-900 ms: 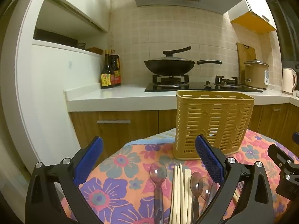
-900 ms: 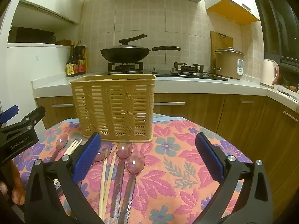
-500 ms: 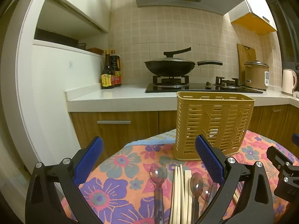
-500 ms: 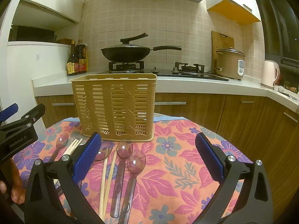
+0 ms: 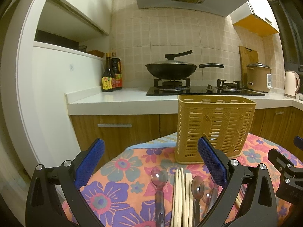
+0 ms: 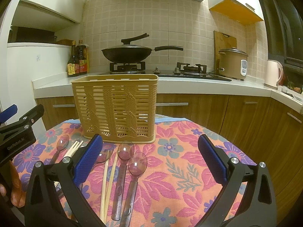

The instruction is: Organize utensils

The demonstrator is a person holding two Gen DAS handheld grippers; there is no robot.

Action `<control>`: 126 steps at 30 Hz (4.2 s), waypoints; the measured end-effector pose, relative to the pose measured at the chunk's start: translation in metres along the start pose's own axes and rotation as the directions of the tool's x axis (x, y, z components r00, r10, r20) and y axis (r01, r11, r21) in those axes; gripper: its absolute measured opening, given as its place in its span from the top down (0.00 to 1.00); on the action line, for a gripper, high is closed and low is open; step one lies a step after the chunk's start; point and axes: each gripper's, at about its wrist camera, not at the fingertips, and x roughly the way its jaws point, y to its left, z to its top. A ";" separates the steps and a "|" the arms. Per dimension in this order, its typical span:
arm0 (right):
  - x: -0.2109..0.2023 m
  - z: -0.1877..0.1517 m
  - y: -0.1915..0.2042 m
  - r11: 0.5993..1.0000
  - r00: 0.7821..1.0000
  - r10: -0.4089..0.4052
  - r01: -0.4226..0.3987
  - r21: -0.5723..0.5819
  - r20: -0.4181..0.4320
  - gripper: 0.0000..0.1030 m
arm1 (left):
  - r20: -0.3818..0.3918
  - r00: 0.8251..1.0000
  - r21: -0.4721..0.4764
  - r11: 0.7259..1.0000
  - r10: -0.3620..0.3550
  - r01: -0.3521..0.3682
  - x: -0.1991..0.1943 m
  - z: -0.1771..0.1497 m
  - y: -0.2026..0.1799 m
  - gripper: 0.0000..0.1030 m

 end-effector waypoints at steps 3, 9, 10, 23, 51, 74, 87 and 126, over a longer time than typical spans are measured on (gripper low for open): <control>0.000 0.000 0.000 1.000 1.000 -0.001 0.001 0.001 -0.001 0.07 | -0.002 1.000 0.006 1.000 -0.001 0.001 -0.001 0.000 -0.002 0.07; 0.000 0.000 0.000 1.000 1.000 -0.001 0.001 0.000 0.000 0.07 | 0.005 1.000 0.001 1.000 -0.005 0.005 -0.001 0.001 0.000 0.07; 0.000 0.000 0.000 1.000 1.000 -0.001 0.001 0.001 -0.002 0.07 | 0.004 1.000 0.000 1.000 -0.005 0.005 -0.001 0.001 0.000 0.07; 0.000 0.000 -0.002 1.000 1.000 -0.001 0.001 0.005 -0.003 0.07 | -0.004 1.000 0.000 1.000 -0.005 0.005 0.000 0.000 0.000 0.07; 0.001 0.000 -0.004 1.000 1.000 -0.002 0.002 0.013 -0.013 0.07 | 0.008 1.000 0.010 1.000 -0.005 0.005 0.000 -0.002 0.000 0.07; 0.040 -0.001 -0.025 0.997 0.952 0.031 -0.006 0.082 -0.306 0.11 | -0.491 0.816 -0.133 0.952 -0.306 0.276 0.082 -0.011 0.076 0.17; 0.059 -0.018 -0.003 0.984 0.781 0.170 -0.168 0.060 -0.601 0.66 | -0.683 0.698 0.003 0.955 -0.216 0.298 0.124 -0.050 0.029 0.45; 0.090 0.000 0.015 0.960 0.681 0.171 -0.278 -0.035 -0.712 0.91 | -0.670 0.697 0.094 0.902 -0.255 0.421 0.104 -0.019 0.007 0.90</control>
